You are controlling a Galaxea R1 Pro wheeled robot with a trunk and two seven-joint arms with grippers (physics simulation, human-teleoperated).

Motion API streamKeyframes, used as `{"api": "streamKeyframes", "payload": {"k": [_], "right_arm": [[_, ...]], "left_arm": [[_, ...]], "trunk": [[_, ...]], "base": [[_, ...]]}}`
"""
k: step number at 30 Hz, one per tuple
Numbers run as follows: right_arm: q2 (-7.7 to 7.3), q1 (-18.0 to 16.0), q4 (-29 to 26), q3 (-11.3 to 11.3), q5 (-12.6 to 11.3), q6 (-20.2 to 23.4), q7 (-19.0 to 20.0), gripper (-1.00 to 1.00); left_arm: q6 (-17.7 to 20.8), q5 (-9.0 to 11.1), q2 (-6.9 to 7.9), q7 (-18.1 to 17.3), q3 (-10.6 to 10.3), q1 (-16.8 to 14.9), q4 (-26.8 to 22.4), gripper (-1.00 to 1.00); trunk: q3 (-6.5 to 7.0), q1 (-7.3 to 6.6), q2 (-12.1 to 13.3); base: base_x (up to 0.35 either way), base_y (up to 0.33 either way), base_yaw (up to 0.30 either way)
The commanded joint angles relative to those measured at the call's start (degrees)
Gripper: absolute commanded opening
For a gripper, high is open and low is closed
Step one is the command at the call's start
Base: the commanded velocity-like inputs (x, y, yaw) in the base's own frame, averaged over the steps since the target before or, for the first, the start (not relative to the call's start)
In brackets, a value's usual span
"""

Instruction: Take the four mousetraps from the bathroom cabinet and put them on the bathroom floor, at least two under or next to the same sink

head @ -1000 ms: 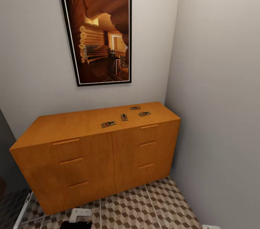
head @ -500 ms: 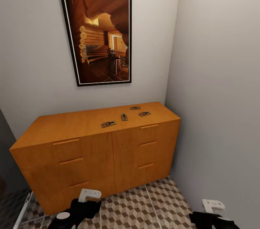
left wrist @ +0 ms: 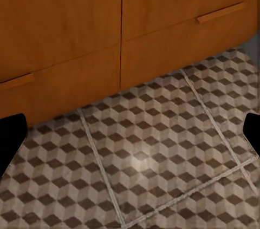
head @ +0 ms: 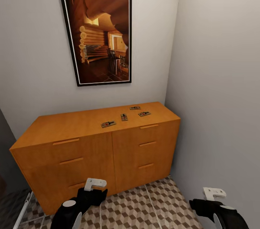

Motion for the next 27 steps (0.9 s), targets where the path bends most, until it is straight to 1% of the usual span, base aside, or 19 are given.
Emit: {"api": "streamKeyframes", "payload": {"k": [1,4,5,8,11,12,15,19,20,23,26,27], "right_arm": [[-0.01,-0.5,-0.2,0.0,0.0,0.4,0.0,1.00],[0.03,-2.4,-0.5,0.0,0.0,0.6,-0.1,1.00],[0.03,-2.4,-0.5,0.0,0.0,0.6,-0.1,1.00],[0.07,-5.0,-0.6,0.1,0.1,0.8,-0.1,1.00],[0.19,-8.2,-0.6,0.1,0.3,1.1,-0.1,1.00],[0.19,-8.2,-0.6,0.1,0.3,1.1,-0.1,1.00],[0.37,-11.7,-0.5,0.2,0.4,2.0,-0.1,1.00],[0.55,-15.9,-0.5,0.2,0.3,3.6,-0.1,1.00],[0.55,-15.9,-0.5,0.2,0.3,3.6,-0.1,1.00],[0.65,-18.8,-0.5,0.3,0.3,4.5,-0.1,1.00],[0.81,-22.1,-0.5,0.5,0.5,5.0,-0.1,1.00],[0.81,-22.1,-0.5,0.5,0.5,5.0,-0.1,1.00]], "left_arm": [[0.5,0.0,-0.09,0.0,0.0,-0.7,-0.1,1.00],[1.0,0.1,-0.25,0.0,0.0,-3.0,-0.2,1.00],[1.0,0.1,-0.25,0.0,0.0,-3.0,-0.2,1.00],[1.6,0.1,-0.38,-0.1,0.0,-5.8,-0.2,1.00],[2.5,0.2,-0.71,-0.2,-0.1,-9.4,-0.2,1.00],[2.5,0.2,-0.71,-0.2,-0.1,-9.4,-0.2,1.00],[3.6,0.3,-1.62,-0.7,-0.3,-13.3,-0.1,1.00],[4.6,0.4,-3.47,-2.2,-0.6,-18.6,-0.1,1.00],[4.6,0.4,-3.47,-2.2,-0.6,-18.6,-0.1,1.00],[5.0,0.4,-4.81,-3.4,-0.6,-22.6,-0.1,1.00],[5.2,0.5,-5.67,-4.3,-0.6,-26.8,-0.1,1.00],[5.2,0.5,-5.67,-4.3,-0.6,-26.8,-0.1,1.00]], "trunk": [[-0.07,0.00,0.0],[-0.07,0.00,0.0],[-0.07,0.00,0.0],[-0.07,0.00,0.0],[-0.07,0.00,0.0],[-0.07,0.00,0.0],[-0.07,0.00,0.0],[-0.07,0.00,0.0],[-0.07,0.00,0.0],[-0.07,0.00,0.0],[-0.07,0.00,0.0],[-0.07,0.00,0.0]], "base": [[0.000,0.000,0.000],[0.000,0.000,0.000],[0.000,0.000,0.000],[0.000,0.000,0.000],[0.000,0.000,0.000],[0.000,0.000,0.000],[0.000,0.000,0.000],[0.000,0.000,0.000],[0.000,0.000,0.000],[0.000,0.000,0.000],[0.000,0.000,0.000],[0.000,0.000,0.000]]}}
